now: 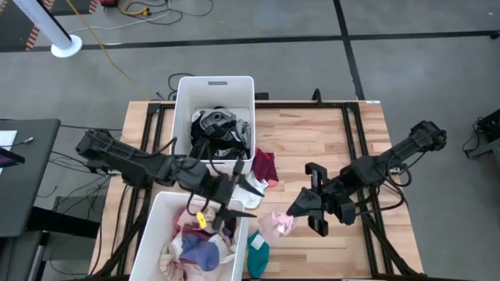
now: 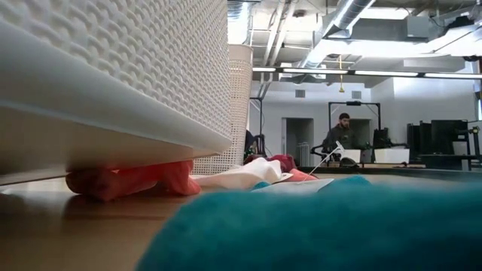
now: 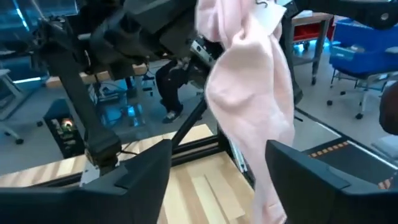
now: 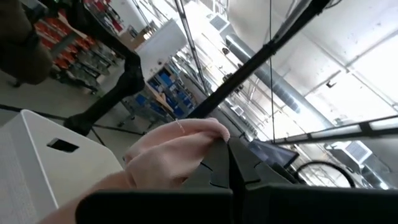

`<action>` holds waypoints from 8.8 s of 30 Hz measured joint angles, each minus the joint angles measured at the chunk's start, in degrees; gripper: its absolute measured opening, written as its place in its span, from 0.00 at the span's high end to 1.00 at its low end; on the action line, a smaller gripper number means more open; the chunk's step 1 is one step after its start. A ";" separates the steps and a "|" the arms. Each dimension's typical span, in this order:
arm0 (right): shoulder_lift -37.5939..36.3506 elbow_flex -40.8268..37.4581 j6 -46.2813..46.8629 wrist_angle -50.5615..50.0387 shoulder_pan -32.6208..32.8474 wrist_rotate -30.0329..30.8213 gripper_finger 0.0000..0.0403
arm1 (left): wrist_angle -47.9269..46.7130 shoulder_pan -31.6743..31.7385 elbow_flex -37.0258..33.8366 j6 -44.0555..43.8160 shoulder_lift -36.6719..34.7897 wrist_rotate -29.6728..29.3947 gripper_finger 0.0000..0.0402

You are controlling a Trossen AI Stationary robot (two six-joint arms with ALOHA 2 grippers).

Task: Sort clothes
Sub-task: Put the pink sock into the bottom white laundry bin, then put the white towel into the bottom white laundry bin

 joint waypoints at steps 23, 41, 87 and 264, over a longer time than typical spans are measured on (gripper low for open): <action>7.01 3.99 3.20 1.49 -9.57 -9.68 1.00 | 9.40 3.94 0.13 -5.21 7.68 20.32 0.27; 6.93 5.31 1.66 -5.78 -7.99 -5.68 1.00 | -0.38 0.81 0.24 1.19 7.34 17.48 0.69; 3.61 5.29 27.68 -37.89 -3.04 10.48 0.64 | -33.79 -20.62 0.20 -1.25 -8.57 -7.03 1.00; 30.05 -24.24 51.08 4.51 -17.44 4.25 0.64 | -30.47 -28.71 -12.24 -13.70 -15.06 -11.06 0.53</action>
